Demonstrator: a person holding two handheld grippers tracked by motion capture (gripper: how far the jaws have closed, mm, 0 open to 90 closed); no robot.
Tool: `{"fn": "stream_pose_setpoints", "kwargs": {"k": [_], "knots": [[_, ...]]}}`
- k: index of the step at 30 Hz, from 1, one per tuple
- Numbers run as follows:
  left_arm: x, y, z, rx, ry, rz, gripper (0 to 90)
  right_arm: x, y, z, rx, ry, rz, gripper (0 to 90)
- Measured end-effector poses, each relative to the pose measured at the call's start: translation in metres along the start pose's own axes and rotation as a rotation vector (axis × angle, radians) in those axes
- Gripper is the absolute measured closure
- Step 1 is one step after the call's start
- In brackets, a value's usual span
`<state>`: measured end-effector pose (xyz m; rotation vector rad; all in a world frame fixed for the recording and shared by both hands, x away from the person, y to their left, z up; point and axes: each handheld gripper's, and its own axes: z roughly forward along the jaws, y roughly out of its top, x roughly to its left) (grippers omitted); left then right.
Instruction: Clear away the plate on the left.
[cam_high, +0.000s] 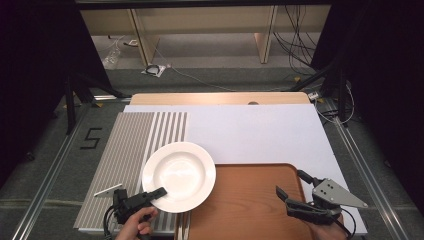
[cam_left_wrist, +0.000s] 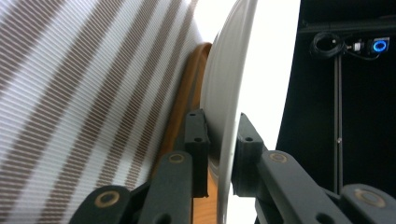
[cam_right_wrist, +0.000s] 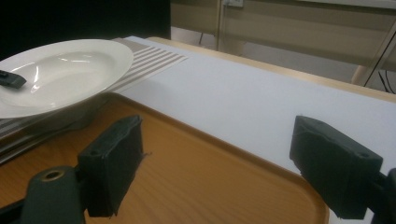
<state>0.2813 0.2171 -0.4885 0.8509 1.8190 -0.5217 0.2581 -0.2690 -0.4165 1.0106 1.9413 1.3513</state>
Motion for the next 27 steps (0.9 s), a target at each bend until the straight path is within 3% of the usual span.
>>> {"fn": "stream_pose_setpoints", "kwargs": {"k": [15, 27], "knots": [[-0.012, -0.022, 0.025, 0.117, 0.002, 0.059, 79.4, 0.0, 0.0, -0.001, 0.002, -0.001, 0.004, 18.2], [-0.019, -0.037, 0.041, 0.179, 0.009, 0.098, 79.2, 0.0, 0.0, -0.001, -0.004, 0.0, 0.008, 18.3]]}}
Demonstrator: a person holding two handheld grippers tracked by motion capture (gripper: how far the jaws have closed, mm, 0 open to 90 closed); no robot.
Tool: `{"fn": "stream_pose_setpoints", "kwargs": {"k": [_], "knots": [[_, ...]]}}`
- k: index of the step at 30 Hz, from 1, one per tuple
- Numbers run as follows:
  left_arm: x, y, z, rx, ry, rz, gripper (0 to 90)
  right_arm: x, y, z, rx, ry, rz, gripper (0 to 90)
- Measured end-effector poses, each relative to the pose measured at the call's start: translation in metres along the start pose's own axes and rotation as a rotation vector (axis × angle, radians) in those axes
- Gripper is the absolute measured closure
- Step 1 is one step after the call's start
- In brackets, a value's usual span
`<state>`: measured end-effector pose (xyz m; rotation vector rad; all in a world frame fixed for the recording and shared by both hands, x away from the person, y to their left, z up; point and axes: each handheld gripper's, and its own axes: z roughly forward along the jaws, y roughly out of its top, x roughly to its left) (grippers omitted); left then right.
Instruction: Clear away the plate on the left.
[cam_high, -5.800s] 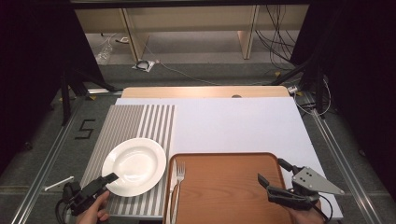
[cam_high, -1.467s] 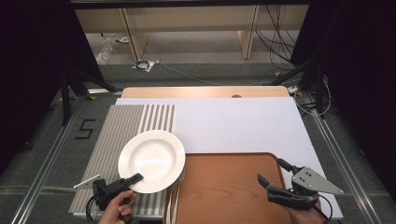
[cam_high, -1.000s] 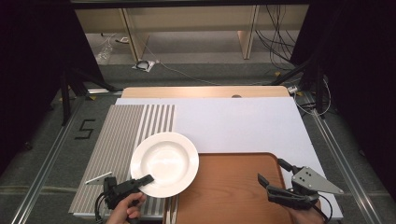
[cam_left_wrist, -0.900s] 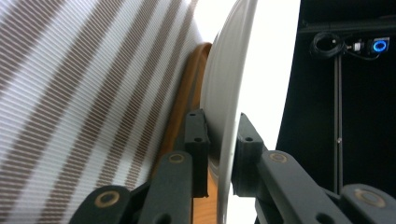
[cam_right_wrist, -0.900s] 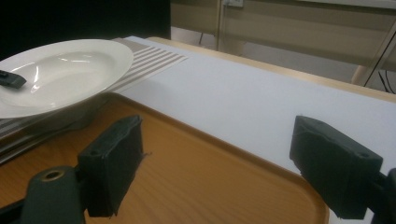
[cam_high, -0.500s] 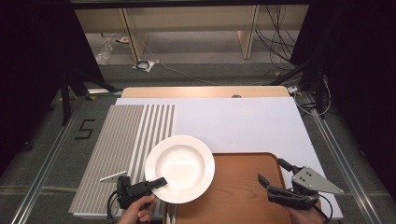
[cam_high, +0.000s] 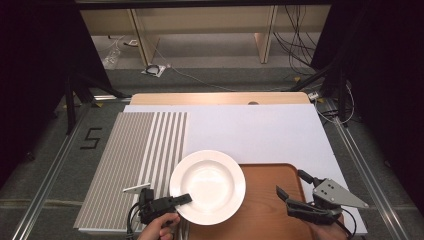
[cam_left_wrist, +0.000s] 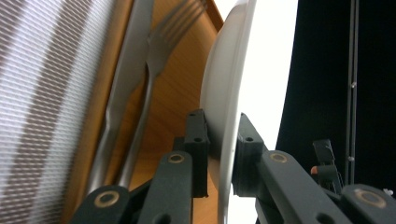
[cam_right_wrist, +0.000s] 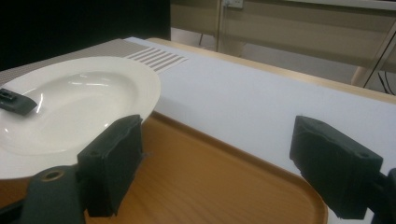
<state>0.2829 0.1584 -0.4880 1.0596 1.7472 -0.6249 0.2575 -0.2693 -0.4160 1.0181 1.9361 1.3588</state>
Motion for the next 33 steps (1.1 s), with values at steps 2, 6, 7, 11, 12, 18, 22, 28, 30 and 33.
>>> {"fn": "stream_pose_setpoints", "kwargs": {"k": [2, 6, 7, 11, 12, 18, 22, 28, 30, 33], "knots": [[-0.001, -0.001, 0.003, 0.013, 0.003, 0.006, 79.1, 0.0, 0.0, 0.0, 0.0, 0.0, 0.0, 18.3], [-0.002, -0.004, 0.008, 0.034, 0.009, 0.022, 79.0, 0.0, 0.0, 0.0, -0.002, 0.001, -0.001, 18.2], [-0.003, -0.005, 0.01, 0.035, 0.013, 0.02, 79.0, 0.0, 0.0, 0.0, -0.001, 0.001, -0.003, 18.2], [-0.004, -0.008, 0.015, 0.052, 0.016, 0.027, 78.9, 0.0, 0.0, 0.0, -0.007, -0.001, -0.004, 18.2], [-0.005, -0.009, 0.016, 0.056, 0.017, 0.027, 78.9, 0.0, 0.0, 0.0, -0.006, -0.001, -0.006, 18.2], [-0.007, -0.013, 0.024, 0.084, 0.022, 0.036, 78.8, 0.0, 0.0, 0.0, -0.007, -0.001, -0.006, 18.2], [-0.007, -0.016, 0.03, 0.105, 0.025, 0.044, 78.7, -0.001, 0.0, 0.0, -0.007, -0.001, -0.006, 18.2], [-0.009, -0.021, 0.038, 0.127, 0.033, 0.05, 78.7, 0.0, 0.0, 0.0, -0.003, 0.0, 0.001, 18.2], [-0.009, -0.022, 0.04, 0.137, 0.034, 0.052, 78.6, 0.0, 0.0, 0.0, -0.002, -0.001, 0.001, 18.2], [-0.01, -0.023, 0.044, 0.146, 0.039, 0.053, 78.5, 0.0, 0.0, 0.0, 0.001, 0.0, -0.002, 18.2]]}}
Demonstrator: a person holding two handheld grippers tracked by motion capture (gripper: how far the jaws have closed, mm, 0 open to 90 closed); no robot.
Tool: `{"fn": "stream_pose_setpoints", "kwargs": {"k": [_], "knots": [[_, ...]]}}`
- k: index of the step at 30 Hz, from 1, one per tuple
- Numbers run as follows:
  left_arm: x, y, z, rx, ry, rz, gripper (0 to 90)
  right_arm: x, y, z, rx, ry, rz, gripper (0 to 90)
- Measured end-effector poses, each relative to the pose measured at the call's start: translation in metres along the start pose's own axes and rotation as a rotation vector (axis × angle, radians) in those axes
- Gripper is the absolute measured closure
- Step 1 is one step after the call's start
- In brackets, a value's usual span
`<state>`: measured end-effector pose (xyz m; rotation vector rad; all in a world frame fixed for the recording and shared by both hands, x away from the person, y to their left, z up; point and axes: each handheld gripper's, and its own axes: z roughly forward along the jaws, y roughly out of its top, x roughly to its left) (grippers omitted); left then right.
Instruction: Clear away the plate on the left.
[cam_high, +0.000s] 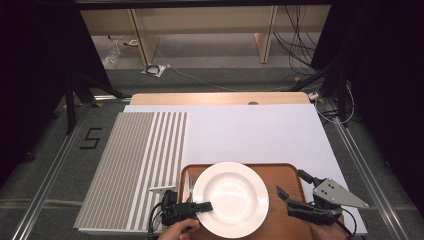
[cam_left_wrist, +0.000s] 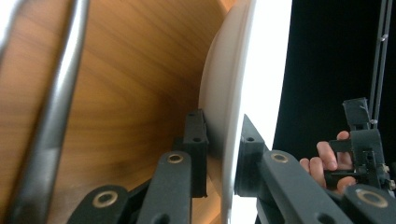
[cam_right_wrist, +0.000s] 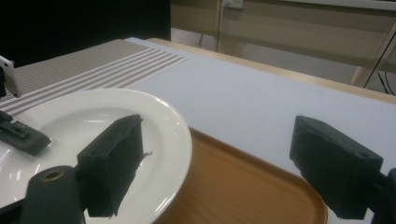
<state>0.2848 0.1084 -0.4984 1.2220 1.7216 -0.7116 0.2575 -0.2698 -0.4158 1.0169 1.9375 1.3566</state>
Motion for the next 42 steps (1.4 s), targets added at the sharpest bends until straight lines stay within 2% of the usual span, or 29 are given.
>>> {"fn": "stream_pose_setpoints", "kwargs": {"k": [21, 24, 26, 30, 31, 32, 37, 42], "knots": [[-0.001, -0.004, 0.016, 0.052, 0.001, -0.016, 77.1, 0.0, 0.0, 0.0, -0.008, 0.002, 0.002, 18.3], [-0.001, -0.004, 0.017, 0.058, 0.0, -0.033, 77.0, 0.0, 0.0, 0.0, -0.009, 0.002, 0.001, 18.2], [-0.001, -0.005, 0.017, 0.061, 0.006, -0.025, 77.1, 0.0, 0.0, 0.0, -0.009, 0.002, 0.002, 18.2], [0.0, -0.005, 0.018, 0.063, 0.007, -0.034, 77.2, 0.0, 0.0, 0.001, -0.008, 0.003, 0.003, 18.2], [0.001, -0.005, 0.018, 0.071, 0.009, -0.024, 77.2, 0.0, 0.0, 0.0, -0.007, 0.003, 0.003, 18.3], [0.001, -0.006, 0.019, 0.066, 0.01, -0.034, 77.4, 0.001, 0.0, 0.0, -0.007, 0.003, 0.003, 18.2], [0.002, -0.007, 0.02, 0.076, 0.011, -0.036, 77.5, 0.001, 0.0, 0.0, -0.007, 0.004, 0.002, 18.3], [0.002, -0.006, 0.019, 0.071, 0.032, -0.017, 76.1, 0.001, 0.0, 0.0, -0.006, 0.006, 0.002, 18.2]]}}
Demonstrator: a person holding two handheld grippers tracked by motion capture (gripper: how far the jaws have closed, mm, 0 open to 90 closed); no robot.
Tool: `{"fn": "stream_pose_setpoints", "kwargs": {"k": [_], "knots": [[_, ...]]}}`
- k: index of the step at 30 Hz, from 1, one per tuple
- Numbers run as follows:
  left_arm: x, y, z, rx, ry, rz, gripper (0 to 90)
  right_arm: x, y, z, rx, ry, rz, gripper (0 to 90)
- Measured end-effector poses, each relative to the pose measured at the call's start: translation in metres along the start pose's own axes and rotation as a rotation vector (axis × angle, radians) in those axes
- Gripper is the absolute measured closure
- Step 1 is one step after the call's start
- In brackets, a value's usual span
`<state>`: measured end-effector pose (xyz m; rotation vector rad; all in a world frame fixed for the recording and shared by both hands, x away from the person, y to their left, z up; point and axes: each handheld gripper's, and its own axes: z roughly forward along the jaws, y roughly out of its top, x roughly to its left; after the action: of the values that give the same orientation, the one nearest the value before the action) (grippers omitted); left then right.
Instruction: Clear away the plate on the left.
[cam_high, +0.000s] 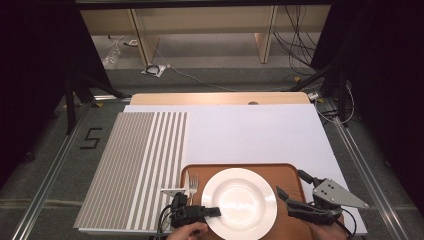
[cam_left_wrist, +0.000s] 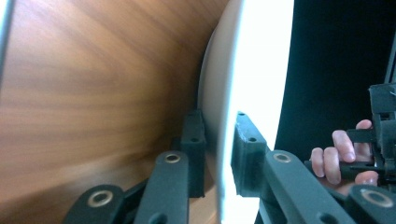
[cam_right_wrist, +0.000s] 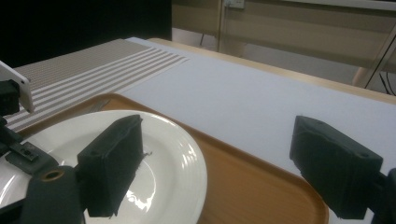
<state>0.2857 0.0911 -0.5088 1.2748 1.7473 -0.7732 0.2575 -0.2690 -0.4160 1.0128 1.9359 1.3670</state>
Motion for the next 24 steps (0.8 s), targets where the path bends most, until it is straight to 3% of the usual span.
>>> {"fn": "stream_pose_setpoints", "kwargs": {"k": [12, 20, 24], "knots": [[-0.009, 0.001, -0.002, 0.008, 0.002, 0.086, 60.1, 0.0, 0.0, 0.0, -0.001, 0.001, -0.008, 18.2], [-0.016, 0.001, -0.005, 0.012, 0.029, 0.144, 50.1, 0.0, 0.0, 0.0, 0.003, 0.005, -0.005, 18.2], [-0.019, 0.002, -0.008, -0.012, 0.055, 0.174, 46.4, 0.0, 0.0, 0.0, 0.002, 0.005, -0.004, 18.2]]}}
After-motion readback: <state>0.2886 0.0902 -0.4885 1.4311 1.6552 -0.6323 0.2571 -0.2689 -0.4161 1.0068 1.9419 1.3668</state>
